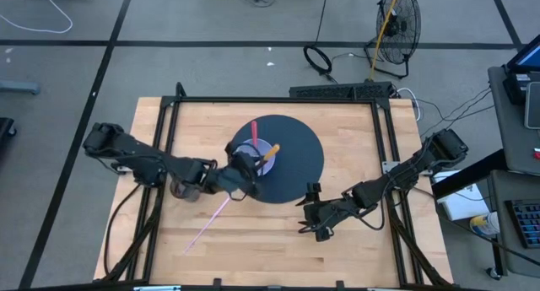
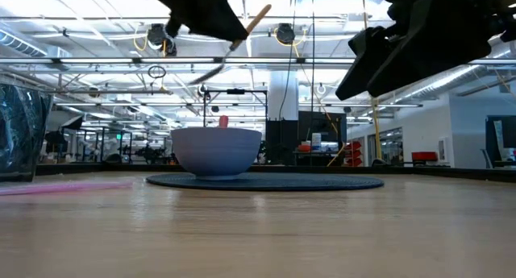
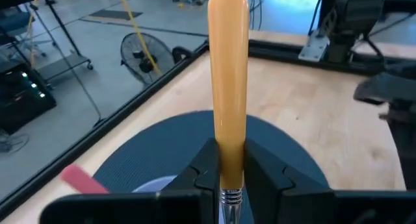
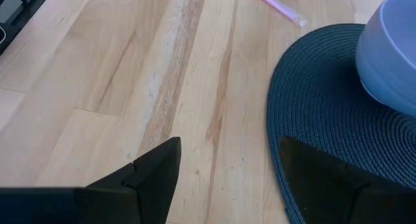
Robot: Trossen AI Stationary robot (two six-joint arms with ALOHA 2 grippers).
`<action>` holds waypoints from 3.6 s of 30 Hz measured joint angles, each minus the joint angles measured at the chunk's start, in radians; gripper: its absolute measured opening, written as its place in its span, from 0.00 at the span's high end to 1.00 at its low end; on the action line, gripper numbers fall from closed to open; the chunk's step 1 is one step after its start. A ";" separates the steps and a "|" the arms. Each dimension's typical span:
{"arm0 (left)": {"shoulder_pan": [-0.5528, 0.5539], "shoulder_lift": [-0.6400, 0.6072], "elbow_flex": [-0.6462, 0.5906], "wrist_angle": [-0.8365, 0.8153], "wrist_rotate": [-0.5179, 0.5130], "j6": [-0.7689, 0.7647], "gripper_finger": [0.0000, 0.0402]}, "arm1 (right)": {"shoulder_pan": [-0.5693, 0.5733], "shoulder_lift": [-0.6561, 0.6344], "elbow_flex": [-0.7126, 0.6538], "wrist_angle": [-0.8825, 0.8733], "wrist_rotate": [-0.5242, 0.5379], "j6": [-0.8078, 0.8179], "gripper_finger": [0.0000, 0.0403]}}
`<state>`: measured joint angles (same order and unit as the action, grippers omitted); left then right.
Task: Pick & Place Utensil
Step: Put the yellow spoon into the purple bowl on the mat, then put the blue cup on the mat to the right side of the purple bowl
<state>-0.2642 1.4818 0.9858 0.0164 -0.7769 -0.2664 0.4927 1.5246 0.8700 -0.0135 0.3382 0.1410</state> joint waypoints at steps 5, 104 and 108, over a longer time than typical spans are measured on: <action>0.083 0.000 -0.110 0.246 0.064 0.053 0.89 | 0.000 0.000 0.000 0.000 0.000 0.000 0.37; 0.343 0.084 -0.602 1.211 0.293 0.018 0.85 | -0.036 -0.001 0.000 0.068 -0.001 -0.074 0.37; 0.343 -0.028 -0.602 1.136 0.364 0.099 0.86 | -0.036 -0.001 0.000 0.069 0.000 -0.074 0.37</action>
<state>0.0792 1.4543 0.3840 1.1527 -0.4129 -0.1677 0.4568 1.5238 0.8700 0.0551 0.3377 0.0666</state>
